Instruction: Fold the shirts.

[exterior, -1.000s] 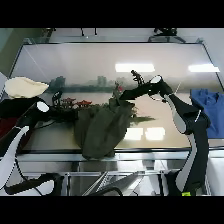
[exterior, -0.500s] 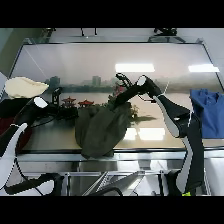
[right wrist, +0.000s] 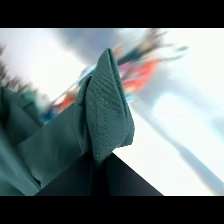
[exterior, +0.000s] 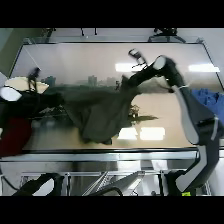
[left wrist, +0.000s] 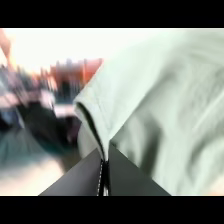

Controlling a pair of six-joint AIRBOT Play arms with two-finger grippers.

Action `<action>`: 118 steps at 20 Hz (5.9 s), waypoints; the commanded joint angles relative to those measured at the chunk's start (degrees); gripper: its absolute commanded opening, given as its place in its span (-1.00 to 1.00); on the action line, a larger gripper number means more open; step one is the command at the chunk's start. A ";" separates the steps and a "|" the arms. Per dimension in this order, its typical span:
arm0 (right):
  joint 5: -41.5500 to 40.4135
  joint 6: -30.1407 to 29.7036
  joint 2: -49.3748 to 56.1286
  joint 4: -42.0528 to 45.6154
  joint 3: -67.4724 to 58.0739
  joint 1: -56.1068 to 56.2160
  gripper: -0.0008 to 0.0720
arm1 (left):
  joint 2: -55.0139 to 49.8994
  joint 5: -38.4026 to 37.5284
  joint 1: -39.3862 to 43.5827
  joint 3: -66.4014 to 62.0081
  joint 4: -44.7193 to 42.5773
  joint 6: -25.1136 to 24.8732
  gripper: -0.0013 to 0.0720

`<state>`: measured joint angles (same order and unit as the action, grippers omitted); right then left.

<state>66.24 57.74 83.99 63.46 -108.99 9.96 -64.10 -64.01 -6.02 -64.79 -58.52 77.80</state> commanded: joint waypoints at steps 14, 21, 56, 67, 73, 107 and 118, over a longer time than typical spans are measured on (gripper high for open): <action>-3.78 -4.68 -39.34 -19.85 -1.49 -11.32 -0.91 | 30.14 -9.57 -3.69 -30.80 1.64 3.78 -0.94; -5.86 -4.26 -14.29 -20.22 -1.46 -11.26 -0.91 | 10.73 -4.02 -3.50 -17.49 -0.26 2.08 -0.94; 23.67 3.87 -5.31 -27.15 32.02 -41.94 0.03 | -8.44 -14.27 -21.73 21.70 -8.66 -6.19 0.46; 25.53 1.03 -5.90 -27.08 32.04 -42.86 0.03 | -15.13 -8.17 -22.82 17.73 -3.41 -13.53 0.46; 26.80 2.67 -6.38 -27.02 35.63 -49.33 0.03 | -15.15 -14.19 -22.84 9.90 -8.11 -13.70 0.46; 9.38 2.34 -7.08 -24.79 56.15 -29.70 -0.32 | -27.21 -13.20 -15.67 7.52 -1.77 -17.03 -0.93; 22.99 -4.26 -26.77 -64.17 31.21 -40.06 -0.91 | -4.24 -27.04 -15.67 -11.23 43.98 -18.08 -0.94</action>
<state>87.20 55.40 63.33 14.76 -68.47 -26.48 -78.04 -88.51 -21.67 -68.97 -35.27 60.64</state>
